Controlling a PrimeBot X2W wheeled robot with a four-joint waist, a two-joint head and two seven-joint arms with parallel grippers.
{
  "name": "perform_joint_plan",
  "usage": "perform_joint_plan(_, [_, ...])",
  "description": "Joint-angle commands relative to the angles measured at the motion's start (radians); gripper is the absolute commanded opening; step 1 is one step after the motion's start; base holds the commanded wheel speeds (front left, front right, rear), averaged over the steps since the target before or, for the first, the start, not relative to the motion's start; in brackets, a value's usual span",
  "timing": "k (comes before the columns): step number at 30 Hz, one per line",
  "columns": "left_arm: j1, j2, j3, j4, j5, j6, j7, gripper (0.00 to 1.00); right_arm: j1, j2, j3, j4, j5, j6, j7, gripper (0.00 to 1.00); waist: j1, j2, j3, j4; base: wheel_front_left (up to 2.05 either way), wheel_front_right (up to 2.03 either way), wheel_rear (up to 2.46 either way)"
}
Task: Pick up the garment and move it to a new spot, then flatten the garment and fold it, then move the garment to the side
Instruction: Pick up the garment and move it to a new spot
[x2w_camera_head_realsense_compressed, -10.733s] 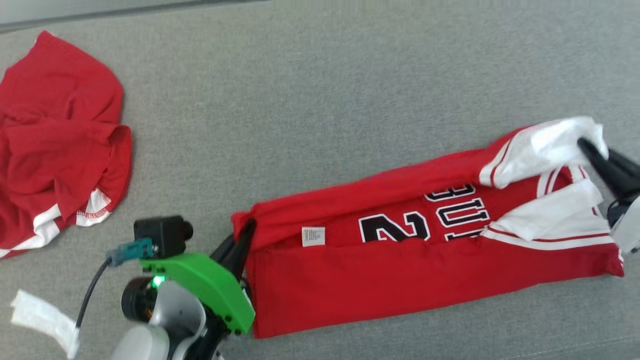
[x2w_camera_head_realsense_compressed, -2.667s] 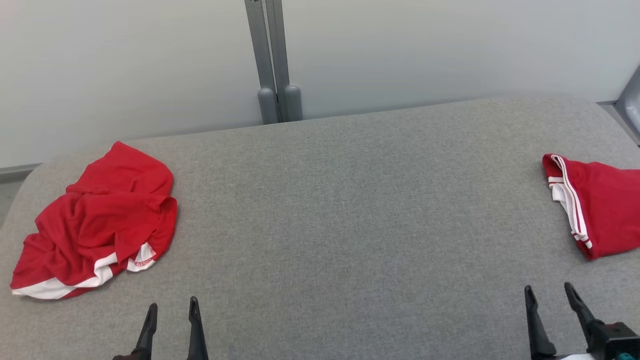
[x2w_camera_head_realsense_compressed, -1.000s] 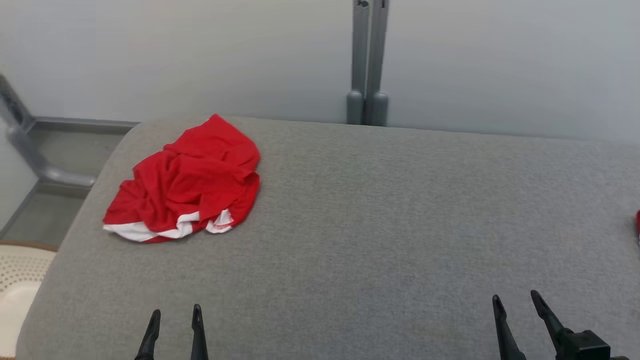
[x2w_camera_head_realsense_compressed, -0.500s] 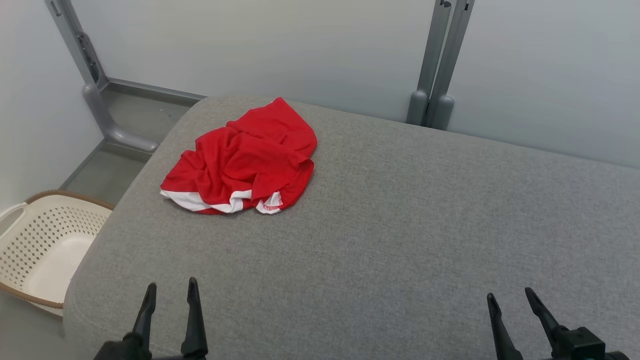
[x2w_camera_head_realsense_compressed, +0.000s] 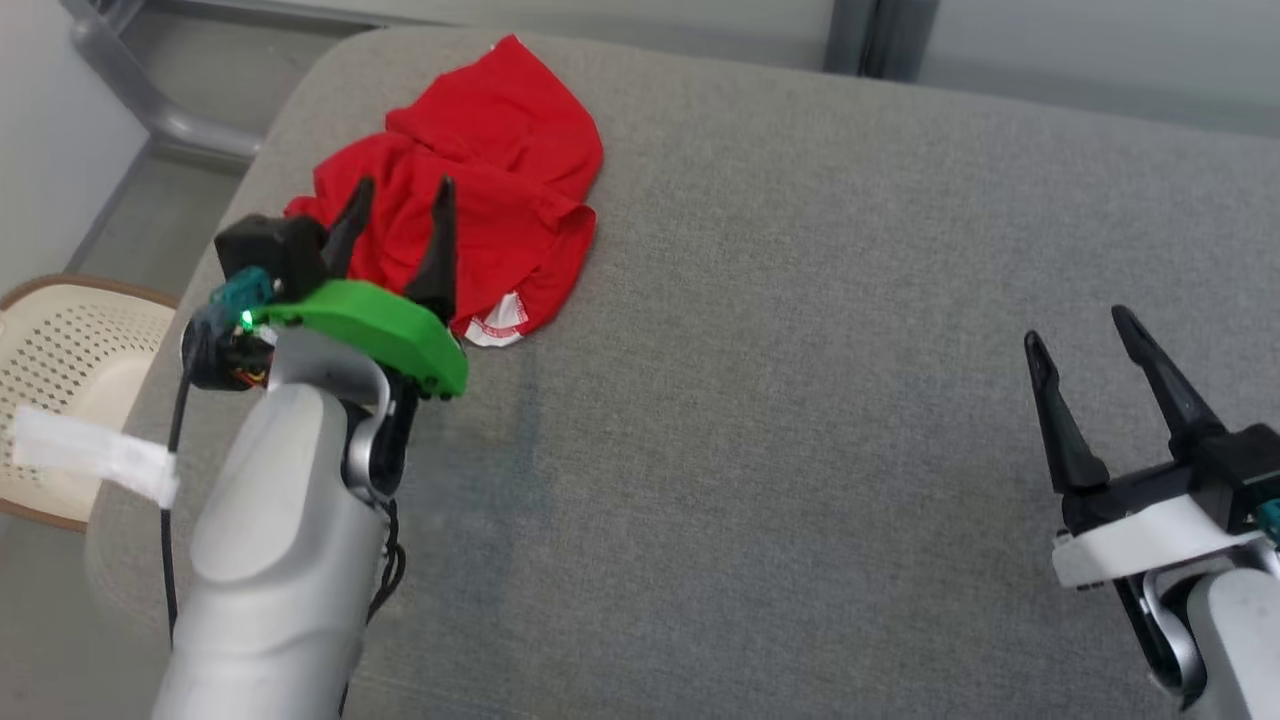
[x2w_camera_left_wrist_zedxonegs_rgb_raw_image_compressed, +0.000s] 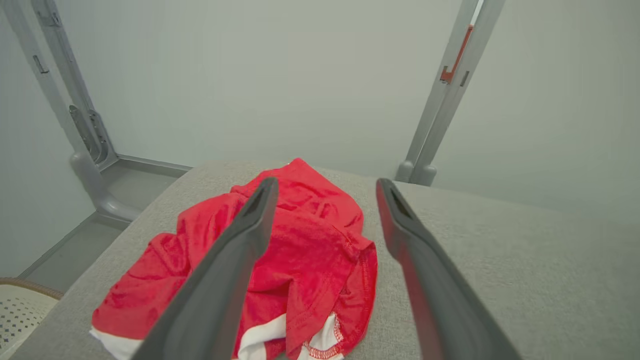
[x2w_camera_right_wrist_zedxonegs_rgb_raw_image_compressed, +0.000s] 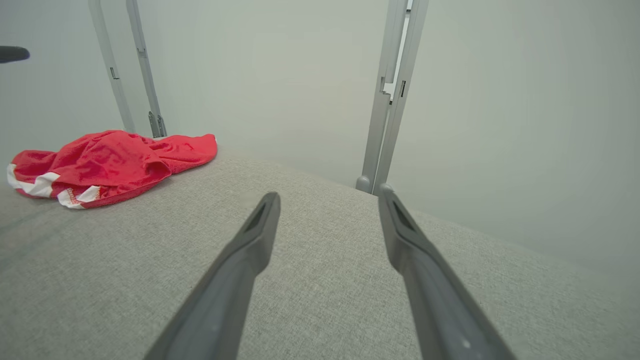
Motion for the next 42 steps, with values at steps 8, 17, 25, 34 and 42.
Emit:
perform_joint_plan(8, [-0.209,0.035,0.039,0.338,-0.04,0.048,0.138,1.0,-0.109,-0.003,0.042,0.005,0.028,-0.001,-0.003,1.0,0.0,0.0,0.369,-0.274,0.0,0.0,0.0])
perform_joint_plan(17, [-0.167,0.117,0.012,0.437,-0.03,-0.021,0.133,0.0,-0.059,0.06,0.042,0.042,0.025,-0.001,-0.003,1.0,0.0,0.0,0.226,-0.33,0.0,0.0,0.0])
perform_joint_plan(25, [-0.002,0.102,-0.066,-0.005,-0.04,-0.049,0.138,0.0,0.062,0.124,0.01,0.062,0.008,-0.001,-0.003,1.0,0.0,0.0,0.029,-0.332,0.0,0.0,0.0])
perform_joint_plan(34, [0.304,0.022,-0.281,-0.706,-0.08,0.019,0.415,0.0,0.117,0.172,-0.003,0.061,-0.006,-0.001,-0.003,1.0,0.0,0.0,-0.055,-0.422,0.0,0.0,0.0])
perform_joint_plan(42, [0.312,-0.007,-0.428,-0.78,-0.178,0.061,0.463,0.0,0.119,0.189,-0.003,0.075,-0.001,-0.001,-0.003,1.0,0.0,0.0,-0.05,-0.536,0.0,0.0,0.0])
